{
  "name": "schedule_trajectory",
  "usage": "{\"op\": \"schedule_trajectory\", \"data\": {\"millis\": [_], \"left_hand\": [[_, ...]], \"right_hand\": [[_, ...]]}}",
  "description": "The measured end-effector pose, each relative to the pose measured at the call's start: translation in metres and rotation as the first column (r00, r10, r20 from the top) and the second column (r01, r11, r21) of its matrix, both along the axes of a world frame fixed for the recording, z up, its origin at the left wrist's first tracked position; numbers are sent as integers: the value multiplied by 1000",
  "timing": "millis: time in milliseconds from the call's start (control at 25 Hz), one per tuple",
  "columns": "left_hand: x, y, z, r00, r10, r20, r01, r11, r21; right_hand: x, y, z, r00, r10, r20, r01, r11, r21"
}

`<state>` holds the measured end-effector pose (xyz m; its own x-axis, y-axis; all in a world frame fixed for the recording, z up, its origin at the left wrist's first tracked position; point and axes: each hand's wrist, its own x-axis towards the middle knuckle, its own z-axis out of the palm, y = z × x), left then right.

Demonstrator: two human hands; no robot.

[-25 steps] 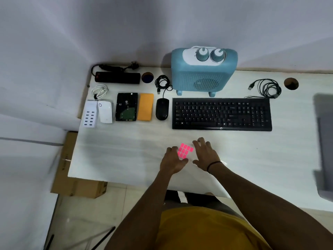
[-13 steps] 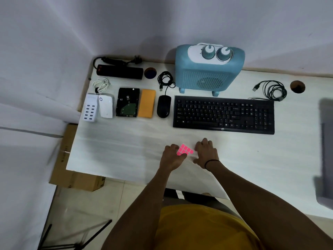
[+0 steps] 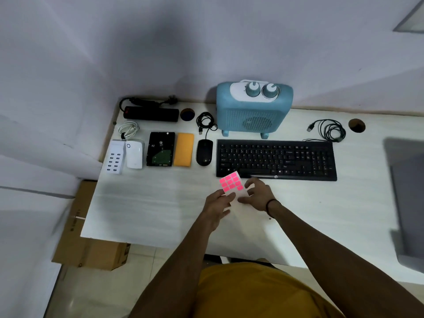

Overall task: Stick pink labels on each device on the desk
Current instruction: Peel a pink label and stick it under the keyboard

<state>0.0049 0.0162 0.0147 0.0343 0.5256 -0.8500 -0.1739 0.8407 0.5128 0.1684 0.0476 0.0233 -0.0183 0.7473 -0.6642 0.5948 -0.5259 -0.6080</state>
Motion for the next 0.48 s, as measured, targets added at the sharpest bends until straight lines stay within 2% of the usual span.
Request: {"op": "schedule_trajectory", "data": {"millis": [80, 240, 480], "left_hand": [[-4, 4, 7, 994, 91, 58, -96, 991, 97], [-13, 11, 24, 987, 126, 95, -143, 972, 188], [-19, 12, 41, 971, 94, 221, -145, 964, 223]], "right_hand": [[-3, 5, 9, 999, -3, -34, 6, 997, 80], [-13, 7, 30, 999, -5, -37, 17, 945, 327], [-24, -3, 41, 993, 62, 97, -108, 790, 604]]}}
